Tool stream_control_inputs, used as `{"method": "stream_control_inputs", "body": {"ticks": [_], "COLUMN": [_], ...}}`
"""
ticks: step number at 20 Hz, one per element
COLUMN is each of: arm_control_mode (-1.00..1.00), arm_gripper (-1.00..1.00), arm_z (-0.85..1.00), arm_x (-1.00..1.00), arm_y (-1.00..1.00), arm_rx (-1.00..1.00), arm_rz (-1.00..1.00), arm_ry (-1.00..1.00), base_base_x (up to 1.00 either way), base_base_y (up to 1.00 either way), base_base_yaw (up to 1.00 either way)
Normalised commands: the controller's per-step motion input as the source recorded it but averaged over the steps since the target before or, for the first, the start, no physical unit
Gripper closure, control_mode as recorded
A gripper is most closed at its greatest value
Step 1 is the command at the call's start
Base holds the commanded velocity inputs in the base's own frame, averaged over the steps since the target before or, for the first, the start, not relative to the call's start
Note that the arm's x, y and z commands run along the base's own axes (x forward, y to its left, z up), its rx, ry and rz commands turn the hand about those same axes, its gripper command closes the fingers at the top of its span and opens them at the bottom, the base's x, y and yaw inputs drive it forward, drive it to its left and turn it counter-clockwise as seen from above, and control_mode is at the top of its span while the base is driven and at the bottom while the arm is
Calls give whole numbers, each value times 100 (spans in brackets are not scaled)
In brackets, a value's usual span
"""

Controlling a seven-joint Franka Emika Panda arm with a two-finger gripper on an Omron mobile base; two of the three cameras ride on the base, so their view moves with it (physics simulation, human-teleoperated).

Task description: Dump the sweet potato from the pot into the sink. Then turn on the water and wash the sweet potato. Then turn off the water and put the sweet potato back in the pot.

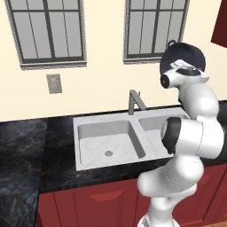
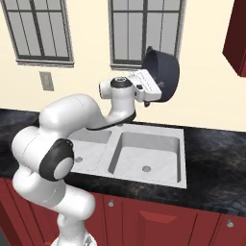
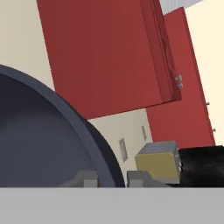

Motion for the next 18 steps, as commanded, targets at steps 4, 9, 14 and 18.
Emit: {"method": "stream_control_inputs", "body": {"ticks": [4,9,14,18], "arm_control_mode": [-100,-100,-100,-100], "arm_gripper": [100,100,100,100], "arm_z": [39,35,0,0], "arm_x": [18,0,0,-14], "arm_y": [0,0,0,0], "arm_rx": [-25,-34,-38,-39], "arm_rz": [-3,-5,-5,-3], "arm_ry": [-7,-22,-12,-12], "base_base_x": [0,0,0,0], "base_base_y": [0,0,0,0], "base_base_yaw": [0,0,0,0]}}
